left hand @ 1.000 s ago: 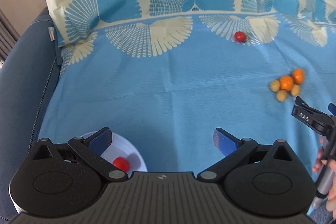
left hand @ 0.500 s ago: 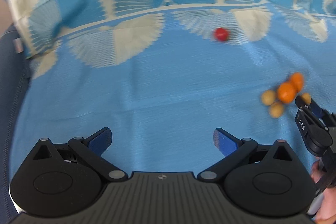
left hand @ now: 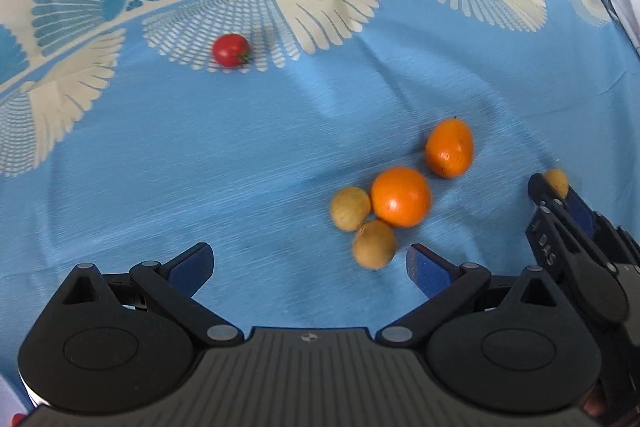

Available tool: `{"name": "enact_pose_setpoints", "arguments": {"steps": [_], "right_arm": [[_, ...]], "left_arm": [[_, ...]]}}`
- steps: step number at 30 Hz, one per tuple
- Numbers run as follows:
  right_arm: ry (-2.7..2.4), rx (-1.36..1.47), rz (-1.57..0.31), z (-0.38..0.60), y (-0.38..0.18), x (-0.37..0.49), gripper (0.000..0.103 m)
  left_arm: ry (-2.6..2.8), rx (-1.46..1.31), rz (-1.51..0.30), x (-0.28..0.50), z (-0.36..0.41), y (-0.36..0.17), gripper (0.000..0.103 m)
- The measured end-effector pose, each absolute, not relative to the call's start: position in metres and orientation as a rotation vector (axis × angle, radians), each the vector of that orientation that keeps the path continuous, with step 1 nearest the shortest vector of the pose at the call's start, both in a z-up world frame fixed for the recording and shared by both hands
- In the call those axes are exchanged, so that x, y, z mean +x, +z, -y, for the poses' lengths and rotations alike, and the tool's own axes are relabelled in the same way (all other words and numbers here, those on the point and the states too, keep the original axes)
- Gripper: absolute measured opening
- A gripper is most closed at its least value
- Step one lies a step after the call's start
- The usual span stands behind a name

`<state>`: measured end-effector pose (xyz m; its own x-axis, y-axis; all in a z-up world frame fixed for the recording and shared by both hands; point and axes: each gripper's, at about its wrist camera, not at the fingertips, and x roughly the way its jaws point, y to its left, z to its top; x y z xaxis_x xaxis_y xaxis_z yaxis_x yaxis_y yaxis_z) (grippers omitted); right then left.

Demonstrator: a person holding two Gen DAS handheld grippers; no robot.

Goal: Organize fruits
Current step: 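Grasp a tan longan with the left tool while the right tool grasps another longan, then carry both longans over the lavender plate with both tools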

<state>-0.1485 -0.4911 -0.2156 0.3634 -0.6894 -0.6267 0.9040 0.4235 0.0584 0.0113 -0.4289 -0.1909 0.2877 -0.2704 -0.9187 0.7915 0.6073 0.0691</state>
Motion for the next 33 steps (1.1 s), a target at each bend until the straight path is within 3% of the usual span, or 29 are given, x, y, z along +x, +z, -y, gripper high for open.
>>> {"name": "enact_pose_setpoints", "arguments": {"steps": [4,6,7,8,9,15,21,33], "right_arm": [[-1.072,0.433,-0.567,0.492,-0.216,-0.147,0.027],[-1.073,0.433,-0.564,0.492,-0.216,-0.147,0.027],[-1.074,0.432,-0.564,0.493,-0.216,-0.147,0.027],[-1.074,0.432,-0.563,0.492,-0.216,-0.147,0.027],[-1.075,0.432,-0.562,0.492,-0.216,-0.147,0.027],[-1.079,0.466,-0.528,0.492,-0.214,-0.152,0.027],[-1.083,0.458,-0.530,0.471,-0.202,-0.162,0.027],[-0.715,0.327,-0.467,0.297,-0.077,-0.210,0.027]], "left_arm": [[-0.794,0.567,-1.078,0.016,0.437,-0.201,0.100],[-0.797,0.568,-1.097,0.017,0.439,-0.205,0.078],[-0.790,0.569,-1.077,0.016,0.438,-0.203,0.071],[-0.811,0.561,-1.064,0.016,0.435,-0.200,0.043],[-0.823,0.565,-1.062,0.015,0.433,-0.197,0.027],[-0.783,0.532,-1.071,0.023,0.395,-0.173,0.027],[-0.729,0.538,-1.015,0.021,0.308,-0.117,0.027],[-0.652,0.439,-0.964,-0.043,0.143,-0.027,0.027]]}}
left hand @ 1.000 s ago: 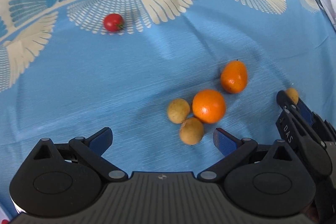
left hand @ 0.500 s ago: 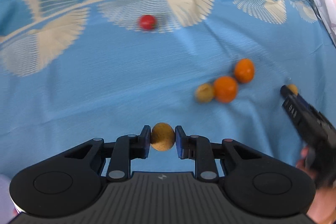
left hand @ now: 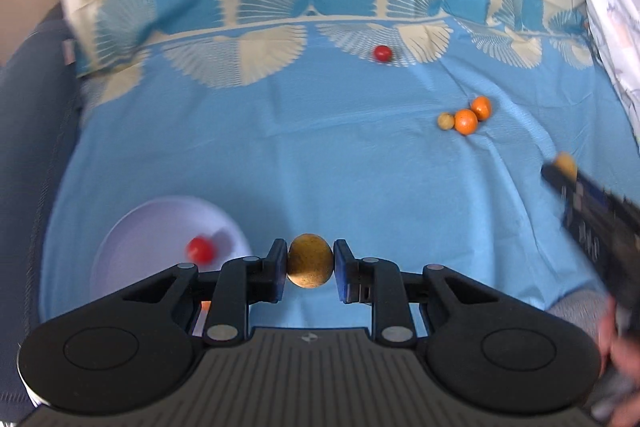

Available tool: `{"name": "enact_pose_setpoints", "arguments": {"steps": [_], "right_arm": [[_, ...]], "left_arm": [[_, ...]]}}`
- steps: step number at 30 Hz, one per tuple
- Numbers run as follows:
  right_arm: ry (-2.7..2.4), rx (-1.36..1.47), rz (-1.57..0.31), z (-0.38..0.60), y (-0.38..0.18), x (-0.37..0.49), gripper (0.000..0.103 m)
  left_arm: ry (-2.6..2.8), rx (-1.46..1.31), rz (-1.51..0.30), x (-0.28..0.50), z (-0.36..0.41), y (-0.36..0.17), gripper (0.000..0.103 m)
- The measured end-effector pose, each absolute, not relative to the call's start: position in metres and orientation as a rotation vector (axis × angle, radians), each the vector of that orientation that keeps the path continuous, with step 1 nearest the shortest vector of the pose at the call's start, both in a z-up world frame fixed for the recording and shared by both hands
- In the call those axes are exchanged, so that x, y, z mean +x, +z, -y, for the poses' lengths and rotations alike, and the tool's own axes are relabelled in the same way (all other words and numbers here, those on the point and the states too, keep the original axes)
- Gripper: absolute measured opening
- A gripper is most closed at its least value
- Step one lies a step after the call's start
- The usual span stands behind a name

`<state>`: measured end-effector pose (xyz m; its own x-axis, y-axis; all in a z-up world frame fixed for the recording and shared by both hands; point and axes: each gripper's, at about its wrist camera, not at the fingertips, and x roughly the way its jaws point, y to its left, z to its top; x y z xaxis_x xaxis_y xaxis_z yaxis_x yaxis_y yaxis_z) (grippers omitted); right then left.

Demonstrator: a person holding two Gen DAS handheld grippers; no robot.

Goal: Organize fruits
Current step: 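Carry both longans over the lavender plate with both tools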

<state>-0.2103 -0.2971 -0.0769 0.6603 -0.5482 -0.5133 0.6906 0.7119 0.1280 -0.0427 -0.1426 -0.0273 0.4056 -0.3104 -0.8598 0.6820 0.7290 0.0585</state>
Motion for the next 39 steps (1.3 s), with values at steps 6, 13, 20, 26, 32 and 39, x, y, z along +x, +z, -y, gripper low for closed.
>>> {"name": "enact_pose_setpoints", "arguments": {"steps": [6,13,20,26,32,39], "right_arm": [[-0.432,0.370,-0.543,0.209,-0.043,-0.227,0.027],[-0.276,0.345,-0.572,0.146,-0.009,-0.220,0.027],[-0.178,0.242,-0.603,0.088,0.007,-0.222,0.027],[-0.170,0.172,-0.588,0.067,0.017,-0.227,0.027],[-0.170,0.139,-0.584,0.059,0.021,-0.227,0.027],[-0.172,0.122,-0.591,0.055,0.021,-0.224,0.027]], "left_arm": [[-0.581,0.394,-0.942,-0.066,0.061,-0.001,0.027],[-0.511,0.341,-0.913,-0.093,-0.022,0.010,0.027],[-0.450,0.258,-0.915,-0.098,-0.076,0.014,0.027],[-0.445,0.214,-0.907,-0.101,-0.095,0.020,0.027],[-0.446,0.185,-0.888,-0.103,-0.100,0.025,0.027],[-0.445,0.175,-0.891,-0.102,-0.103,0.025,0.027]]}}
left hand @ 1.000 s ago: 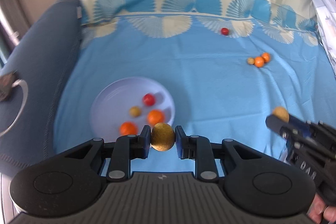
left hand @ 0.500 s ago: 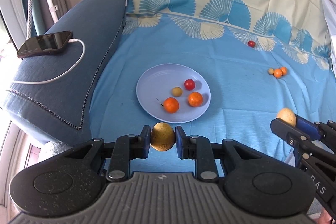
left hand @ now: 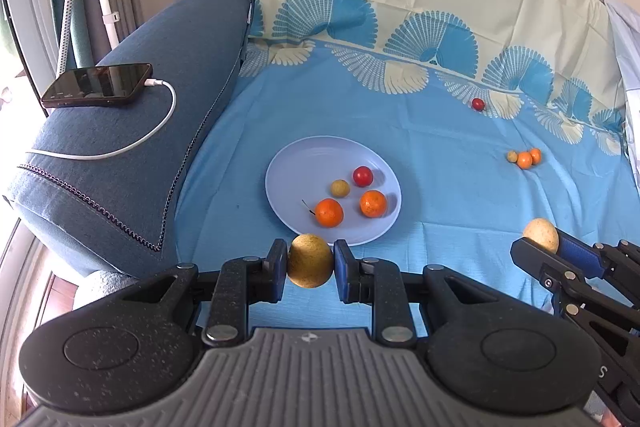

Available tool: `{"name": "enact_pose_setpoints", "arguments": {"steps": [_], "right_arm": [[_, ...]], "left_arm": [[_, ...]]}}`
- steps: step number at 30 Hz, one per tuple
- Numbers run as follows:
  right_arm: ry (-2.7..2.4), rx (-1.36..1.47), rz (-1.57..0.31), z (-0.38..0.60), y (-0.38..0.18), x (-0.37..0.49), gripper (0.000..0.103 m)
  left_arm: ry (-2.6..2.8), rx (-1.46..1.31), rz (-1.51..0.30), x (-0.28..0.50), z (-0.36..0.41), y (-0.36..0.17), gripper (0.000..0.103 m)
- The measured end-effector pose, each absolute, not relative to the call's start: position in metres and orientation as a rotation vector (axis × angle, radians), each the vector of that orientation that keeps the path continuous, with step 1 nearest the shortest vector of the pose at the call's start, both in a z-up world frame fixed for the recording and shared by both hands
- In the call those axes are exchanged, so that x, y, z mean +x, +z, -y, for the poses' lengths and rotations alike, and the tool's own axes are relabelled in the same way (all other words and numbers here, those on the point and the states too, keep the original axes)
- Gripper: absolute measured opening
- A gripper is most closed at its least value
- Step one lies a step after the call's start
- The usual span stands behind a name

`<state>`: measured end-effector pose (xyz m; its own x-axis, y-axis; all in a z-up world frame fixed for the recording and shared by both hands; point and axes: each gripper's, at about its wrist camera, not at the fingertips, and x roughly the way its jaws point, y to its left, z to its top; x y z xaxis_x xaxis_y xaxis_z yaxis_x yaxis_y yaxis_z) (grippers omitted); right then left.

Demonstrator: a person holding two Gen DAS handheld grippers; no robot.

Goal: Organize fruits
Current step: 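Carry both longans over the lavender plate with both tools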

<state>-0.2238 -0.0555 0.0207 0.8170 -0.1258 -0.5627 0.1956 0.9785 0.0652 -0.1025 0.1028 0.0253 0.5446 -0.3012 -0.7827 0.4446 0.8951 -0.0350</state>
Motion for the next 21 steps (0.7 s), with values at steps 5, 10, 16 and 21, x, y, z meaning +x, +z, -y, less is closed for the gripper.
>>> {"name": "enact_pose_setpoints", "arguments": {"steps": [5,10,16,21], "right_arm": [[-0.176,0.125,-0.596,0.056,0.019,-0.223,0.027],[-0.174,0.126,-0.604,0.057,0.018,-0.220,0.027],[-0.169,0.125,-0.615,0.057,0.015,-0.217,0.027],[-0.169,0.130,-0.628,0.057,0.012,-0.213,0.027]], "left_arm": [[-0.447,0.178,-0.899,-0.099,-0.100,0.023,0.027],[-0.446,0.178,-0.905,-0.096,-0.100,0.021,0.027],[-0.444,0.174,-0.916,-0.092,-0.099,0.019,0.027],[-0.443,0.176,-0.929,-0.088,-0.098,0.015,0.027]]}}
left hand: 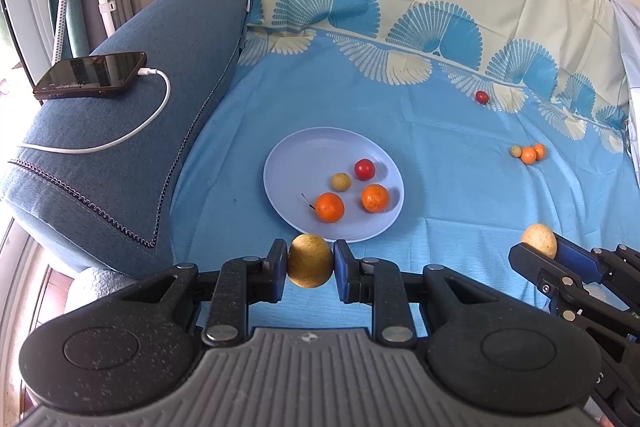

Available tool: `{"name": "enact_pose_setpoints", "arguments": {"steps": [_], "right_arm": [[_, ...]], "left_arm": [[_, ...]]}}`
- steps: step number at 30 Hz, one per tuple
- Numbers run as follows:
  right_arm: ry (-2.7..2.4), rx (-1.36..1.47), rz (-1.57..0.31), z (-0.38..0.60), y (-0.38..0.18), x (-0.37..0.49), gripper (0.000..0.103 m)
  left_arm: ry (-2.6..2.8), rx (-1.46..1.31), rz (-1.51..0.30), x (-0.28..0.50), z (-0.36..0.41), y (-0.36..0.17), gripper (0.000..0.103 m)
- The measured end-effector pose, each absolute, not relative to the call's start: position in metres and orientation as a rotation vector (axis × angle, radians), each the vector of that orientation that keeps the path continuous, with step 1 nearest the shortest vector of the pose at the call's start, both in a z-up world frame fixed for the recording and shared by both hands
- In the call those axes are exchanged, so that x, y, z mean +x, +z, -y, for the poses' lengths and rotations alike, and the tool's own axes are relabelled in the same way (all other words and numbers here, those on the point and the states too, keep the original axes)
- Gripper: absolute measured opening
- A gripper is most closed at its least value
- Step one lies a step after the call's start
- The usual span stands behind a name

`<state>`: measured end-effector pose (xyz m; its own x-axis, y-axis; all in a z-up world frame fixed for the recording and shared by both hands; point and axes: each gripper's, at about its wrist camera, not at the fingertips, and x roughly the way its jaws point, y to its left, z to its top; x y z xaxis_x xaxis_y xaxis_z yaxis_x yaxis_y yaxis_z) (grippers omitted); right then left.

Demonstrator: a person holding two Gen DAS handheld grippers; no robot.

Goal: Organize fruits
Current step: 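Carry both longans over the lavender plate with both tools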

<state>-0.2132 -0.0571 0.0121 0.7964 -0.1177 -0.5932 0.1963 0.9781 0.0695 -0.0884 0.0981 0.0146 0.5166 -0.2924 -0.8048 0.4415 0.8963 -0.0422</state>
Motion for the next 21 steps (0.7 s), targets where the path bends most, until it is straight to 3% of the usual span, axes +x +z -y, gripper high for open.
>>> {"name": "enact_pose_setpoints", "arguments": {"steps": [21], "right_arm": [[-0.172,0.159,-0.666,0.074,-0.008,-0.166,0.027]], "left_arm": [[-0.377,0.188,-0.944,-0.024,-0.080,0.003,0.027]]}}
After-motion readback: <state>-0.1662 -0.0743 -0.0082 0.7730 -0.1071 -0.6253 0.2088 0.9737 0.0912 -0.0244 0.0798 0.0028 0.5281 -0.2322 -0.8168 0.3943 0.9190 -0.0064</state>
